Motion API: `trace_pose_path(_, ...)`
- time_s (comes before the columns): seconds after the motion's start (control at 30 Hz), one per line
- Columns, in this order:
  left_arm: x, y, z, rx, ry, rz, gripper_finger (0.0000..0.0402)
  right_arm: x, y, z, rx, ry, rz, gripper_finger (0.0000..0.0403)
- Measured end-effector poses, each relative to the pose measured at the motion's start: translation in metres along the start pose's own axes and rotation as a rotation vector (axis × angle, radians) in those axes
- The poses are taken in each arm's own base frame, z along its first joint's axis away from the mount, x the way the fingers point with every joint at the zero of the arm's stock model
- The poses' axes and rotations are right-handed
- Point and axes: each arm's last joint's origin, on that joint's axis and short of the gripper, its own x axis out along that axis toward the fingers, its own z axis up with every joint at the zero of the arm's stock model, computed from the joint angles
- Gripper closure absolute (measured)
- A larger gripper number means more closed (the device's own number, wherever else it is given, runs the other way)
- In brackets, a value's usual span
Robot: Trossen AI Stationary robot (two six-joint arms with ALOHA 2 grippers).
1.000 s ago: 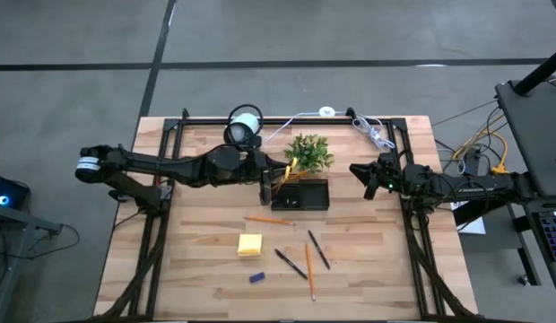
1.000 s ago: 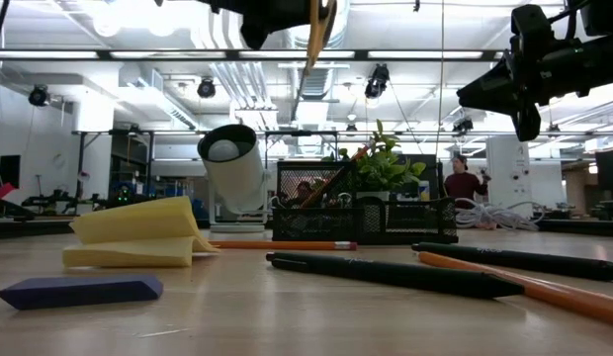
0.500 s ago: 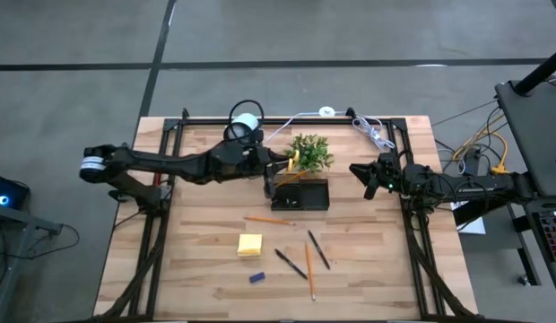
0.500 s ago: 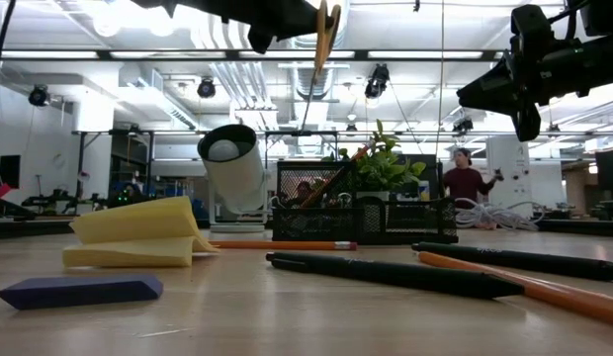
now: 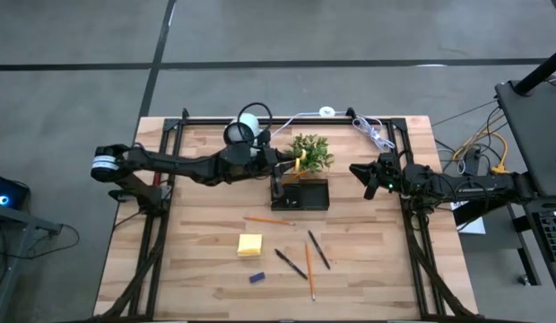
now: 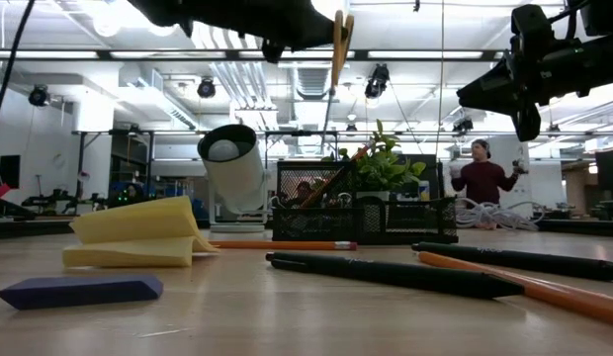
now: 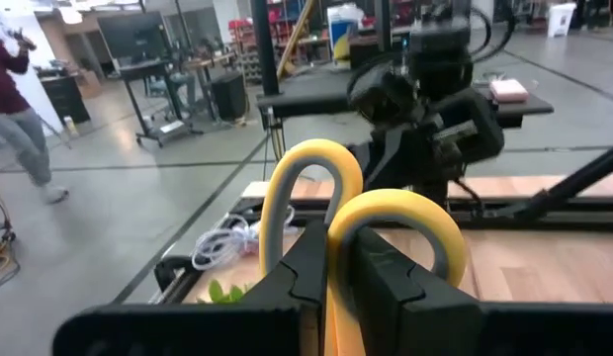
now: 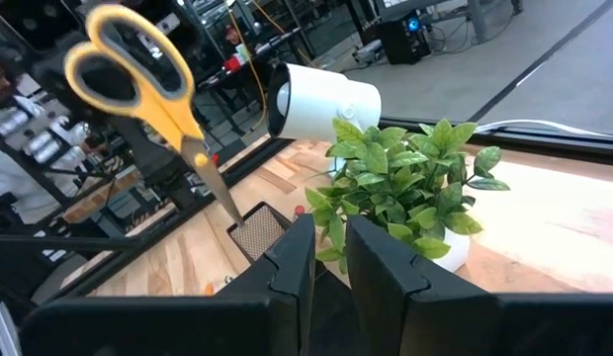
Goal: Pick and place office supplies into organizer
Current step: Put the yellow scissors into the black desk organizer
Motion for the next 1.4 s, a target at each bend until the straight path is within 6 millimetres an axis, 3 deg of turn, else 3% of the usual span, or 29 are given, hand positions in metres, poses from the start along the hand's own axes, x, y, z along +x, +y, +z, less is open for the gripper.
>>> trace_pose_path(0.57, 0.008, 0.006, -0.010, 0.003, 0.016, 0.023, 0.0390, 0.000, 0.000, 0.000, -0.001, 0.002, -0.001, 0.0351)
trace_pose_path(1.4, 0.012, 0.004, -0.035, 0.052, 0.186, 0.002, 0.0390, 0.000, 0.000, 0.000, 0.011, 0.002, -0.002, 0.0351)
